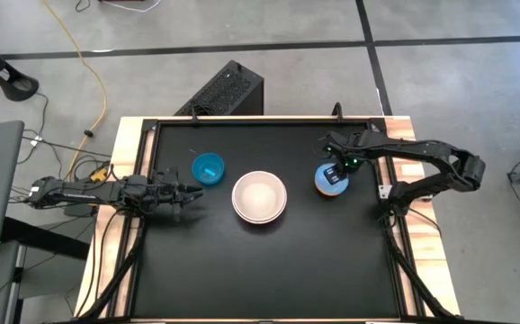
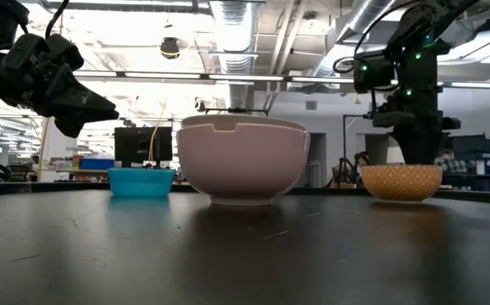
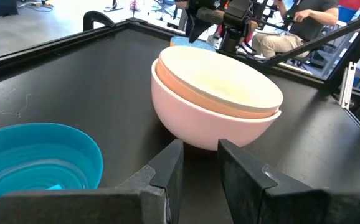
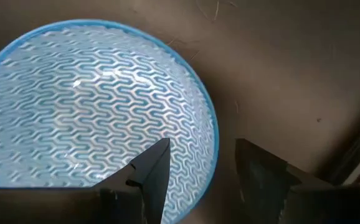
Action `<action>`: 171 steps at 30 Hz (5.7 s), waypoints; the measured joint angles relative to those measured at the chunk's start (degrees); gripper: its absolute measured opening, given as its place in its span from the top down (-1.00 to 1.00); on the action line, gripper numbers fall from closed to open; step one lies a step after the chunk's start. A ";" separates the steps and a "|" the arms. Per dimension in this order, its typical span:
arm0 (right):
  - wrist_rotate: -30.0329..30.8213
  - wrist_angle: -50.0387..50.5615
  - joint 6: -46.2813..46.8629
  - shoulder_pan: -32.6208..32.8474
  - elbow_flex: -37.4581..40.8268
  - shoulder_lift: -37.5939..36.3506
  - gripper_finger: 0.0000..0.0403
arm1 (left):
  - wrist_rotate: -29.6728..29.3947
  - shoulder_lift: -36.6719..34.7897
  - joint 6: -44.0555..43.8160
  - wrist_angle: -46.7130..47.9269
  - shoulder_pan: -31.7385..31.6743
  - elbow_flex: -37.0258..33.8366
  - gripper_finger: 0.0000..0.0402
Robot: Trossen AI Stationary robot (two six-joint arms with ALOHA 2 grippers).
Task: Nest bowls inside each other
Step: Stack the blue patterned bowl on top of the gray bowl, then stack the blue bowl on top of the blue patterned bowl
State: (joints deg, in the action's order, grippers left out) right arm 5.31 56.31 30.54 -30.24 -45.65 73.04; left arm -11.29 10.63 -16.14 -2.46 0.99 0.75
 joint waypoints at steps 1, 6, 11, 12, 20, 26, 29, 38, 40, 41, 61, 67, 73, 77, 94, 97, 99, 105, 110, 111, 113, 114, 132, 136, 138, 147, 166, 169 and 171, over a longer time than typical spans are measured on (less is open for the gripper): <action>0.05 -0.39 -0.01 -0.23 0.00 0.75 0.03 | 0.00 0.00 0.00 -0.02 -0.01 0.00 0.56; -1.13 -4.13 -2.28 -0.46 0.00 5.46 0.03 | 0.03 0.00 -0.50 0.00 0.00 0.00 0.56; -2.58 -6.41 -5.73 -0.13 0.00 9.97 0.08 | 0.13 0.00 -0.94 0.00 -0.01 0.00 0.56; -2.75 -6.32 -6.52 -0.13 0.00 10.64 0.13 | 0.12 -0.01 -0.95 0.00 -0.02 0.00 0.56; -6.03 -5.49 -9.66 -1.63 -0.27 9.23 0.92 | 0.13 -0.02 -1.01 0.00 0.00 0.00 0.56; -8.14 -4.99 -5.80 -2.90 -0.86 1.07 0.92 | 0.21 -0.02 -1.01 0.00 -0.01 0.00 0.56; -9.69 -5.43 -2.34 -1.00 -3.28 -2.64 0.96 | 0.11 -0.02 -1.00 0.00 -0.02 0.00 0.56; -4.33 -6.86 6.83 14.54 -18.79 -1.30 0.97 | 0.06 -0.02 -0.87 0.00 -0.02 0.00 0.56; -2.40 -8.39 6.98 18.70 -23.21 1.94 0.97 | 0.03 -0.02 -0.85 0.00 -0.01 0.00 0.56; -1.55 -8.91 6.94 20.65 -25.42 3.98 0.97 | 0.01 -0.02 -0.85 0.00 0.00 0.00 0.56; -2.50 -3.34 5.51 26.76 -55.53 36.13 0.97 | 0.39 -0.02 -2.10 0.00 -0.01 0.00 0.56; -2.42 -1.89 6.94 26.38 -55.21 36.98 0.97 | 0.43 -0.02 -1.73 0.02 -0.01 0.00 0.56; -1.48 0.89 7.18 25.64 -55.18 36.98 0.97 | 0.48 -0.02 -1.68 0.02 -0.02 0.00 0.56; -0.42 0.75 7.59 25.53 -55.21 36.98 0.97 | 0.48 -0.02 -1.68 0.02 -0.01 0.00 0.56; -0.40 -6.02 8.36 25.60 -48.95 36.98 0.92 | 0.46 -0.02 -1.66 0.02 -0.01 0.00 0.56; -0.16 -5.74 8.14 25.76 -48.93 36.98 0.81 | 0.46 -0.02 -1.66 0.02 0.00 0.00 0.56; 0.08 -5.83 8.13 25.97 -48.93 37.03 0.74 | 0.46 -0.02 -1.66 0.02 -0.02 0.00 0.56; 2.22 -6.12 7.61 26.49 -48.95 38.74 0.61 | 0.44 -0.03 -1.64 0.02 -0.02 0.00 0.56; 2.44 -5.76 6.93 26.45 -48.98 38.99 0.51 | 0.46 0.28 -1.64 0.02 0.00 0.00 0.56; 2.44 -5.80 6.84 26.45 -49.00 38.92 0.49 | 0.44 0.36 -1.64 0.02 -0.02 0.00 0.56; 2.43 -4.90 6.73 26.37 -48.98 38.41 0.43 | 0.44 0.55 -1.64 0.02 -0.01 0.00 0.56; 2.40 -4.66 6.68 26.31 -49.04 38.25 0.41 | 0.44 0.66 -1.64 0.02 -0.01 0.00 0.56; 8.05 -15.41 0.33 24.67 -58.59 38.83 0.20 | -0.04 1.27 -1.62 0.00 0.00 0.00 0.56; 5.35 -26.58 -1.93 21.96 -58.57 41.63 0.21 | -0.02 1.27 -1.62 0.00 -0.02 0.00 0.56; 3.13 -31.46 -1.94 20.40 -58.56 42.86 0.21 | -0.02 1.25 -1.62 0.00 0.00 0.00 0.56; 2.46 -33.81 -1.48 15.83 -62.52 51.74 0.21 | -0.40 2.23 -1.68 -0.09 -0.02 0.00 0.56; 2.11 -27.46 -1.11 16.32 -82.51 69.81 0.22 | -1.47 4.37 -0.58 -0.02 -0.01 0.04 0.56; 2.21 -25.67 -1.22 16.27 -82.55 69.78 0.22 | -1.49 4.39 -0.57 0.00 0.00 0.04 0.56; 2.17 -23.97 -1.22 16.36 -82.55 69.78 0.22 | -1.52 4.39 -0.57 0.00 -0.02 0.07 0.56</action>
State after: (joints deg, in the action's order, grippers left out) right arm 7.48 32.33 29.32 -13.88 -128.20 142.82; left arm -12.81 15.03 -16.71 -2.46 0.97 0.82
